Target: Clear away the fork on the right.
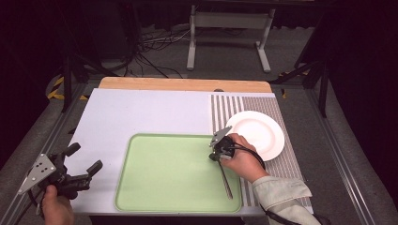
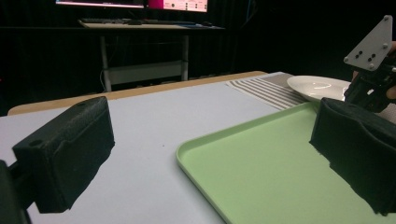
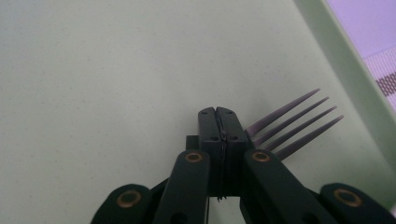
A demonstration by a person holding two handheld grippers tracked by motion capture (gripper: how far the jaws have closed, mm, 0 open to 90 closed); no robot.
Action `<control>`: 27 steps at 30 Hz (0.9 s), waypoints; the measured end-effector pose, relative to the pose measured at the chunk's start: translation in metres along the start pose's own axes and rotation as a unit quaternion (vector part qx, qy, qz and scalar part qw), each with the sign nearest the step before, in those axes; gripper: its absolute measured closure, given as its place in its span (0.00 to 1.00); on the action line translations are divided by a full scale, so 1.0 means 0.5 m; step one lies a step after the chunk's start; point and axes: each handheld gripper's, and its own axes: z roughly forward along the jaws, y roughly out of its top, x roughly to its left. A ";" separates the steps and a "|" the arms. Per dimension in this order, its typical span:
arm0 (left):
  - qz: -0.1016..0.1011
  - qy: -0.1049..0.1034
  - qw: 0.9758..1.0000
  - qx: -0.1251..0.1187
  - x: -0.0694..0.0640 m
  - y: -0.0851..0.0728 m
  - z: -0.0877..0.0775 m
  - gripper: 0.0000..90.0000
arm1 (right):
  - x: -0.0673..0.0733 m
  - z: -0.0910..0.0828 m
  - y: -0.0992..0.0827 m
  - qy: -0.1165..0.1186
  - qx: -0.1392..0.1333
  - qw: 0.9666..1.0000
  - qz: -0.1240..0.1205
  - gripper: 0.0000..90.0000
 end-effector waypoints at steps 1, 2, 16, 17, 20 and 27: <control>0.000 0.000 1.000 0.001 0.000 0.000 0.000 0.00 | -0.002 -0.002 -0.002 -0.002 0.002 1.000 0.005 1.00; 0.000 0.000 1.000 0.001 0.000 0.000 0.000 0.00 | -0.002 -0.002 -0.002 -0.002 0.002 1.000 0.005 1.00; 0.000 0.001 1.000 0.001 0.000 -0.001 -0.004 0.00 | -0.024 -0.020 -0.029 -0.017 0.013 0.999 0.037 1.00; 0.000 0.001 1.000 0.001 0.000 -0.001 -0.004 0.00 | -0.025 -0.021 -0.031 -0.020 0.013 0.999 0.040 1.00; 0.000 0.001 1.000 0.001 0.000 -0.001 -0.004 0.00 | -0.027 -0.023 -0.034 -0.021 0.015 0.999 0.044 1.00; -0.001 0.000 1.000 0.003 0.000 -0.002 -0.003 0.00 | -0.030 -0.028 -0.038 -0.022 0.015 0.998 0.053 1.00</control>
